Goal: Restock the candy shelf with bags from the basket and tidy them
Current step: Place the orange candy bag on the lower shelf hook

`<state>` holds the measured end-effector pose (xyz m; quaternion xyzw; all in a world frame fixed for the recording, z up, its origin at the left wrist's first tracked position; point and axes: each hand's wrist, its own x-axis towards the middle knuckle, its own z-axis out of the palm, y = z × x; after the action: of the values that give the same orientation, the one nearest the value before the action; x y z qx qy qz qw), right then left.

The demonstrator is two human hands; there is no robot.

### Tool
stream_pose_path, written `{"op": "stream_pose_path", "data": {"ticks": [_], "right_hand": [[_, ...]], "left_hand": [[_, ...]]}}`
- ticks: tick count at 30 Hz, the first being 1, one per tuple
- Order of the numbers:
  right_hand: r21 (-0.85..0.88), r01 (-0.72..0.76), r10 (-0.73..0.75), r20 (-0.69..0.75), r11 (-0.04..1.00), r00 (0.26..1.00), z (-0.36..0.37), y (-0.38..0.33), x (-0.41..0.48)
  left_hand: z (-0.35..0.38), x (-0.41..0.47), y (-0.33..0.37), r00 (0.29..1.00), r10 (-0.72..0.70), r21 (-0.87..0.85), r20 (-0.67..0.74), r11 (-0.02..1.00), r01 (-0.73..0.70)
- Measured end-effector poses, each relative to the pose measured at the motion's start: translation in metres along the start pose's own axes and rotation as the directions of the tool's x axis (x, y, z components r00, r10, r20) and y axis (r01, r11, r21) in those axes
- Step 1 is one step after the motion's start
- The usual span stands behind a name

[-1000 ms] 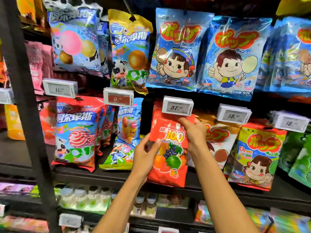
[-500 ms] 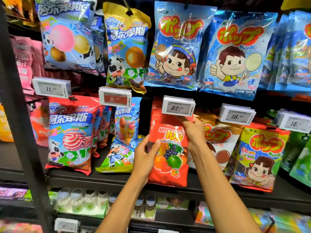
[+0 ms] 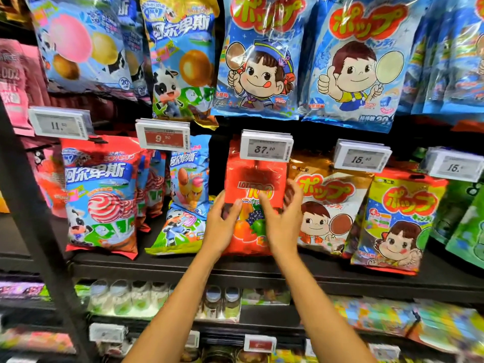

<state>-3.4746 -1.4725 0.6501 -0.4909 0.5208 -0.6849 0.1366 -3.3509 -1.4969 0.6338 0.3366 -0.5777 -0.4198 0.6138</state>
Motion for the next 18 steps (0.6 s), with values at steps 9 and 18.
{"op": "stream_pose_path", "data": {"ticks": [9,18], "right_hand": [[-0.183,0.14,-0.14,0.015,0.973,0.99,-0.005,0.038,-0.046],[-0.172,0.101,-0.088,0.079,0.98,0.993,0.003,0.05,-0.019]], "left_hand": [[0.007,-0.011,-0.022,0.994,0.058,0.316,-0.094,0.949,-0.025],[0.013,-0.001,-0.027,0.981,0.089,0.303,-0.171,0.952,-0.033]]}}
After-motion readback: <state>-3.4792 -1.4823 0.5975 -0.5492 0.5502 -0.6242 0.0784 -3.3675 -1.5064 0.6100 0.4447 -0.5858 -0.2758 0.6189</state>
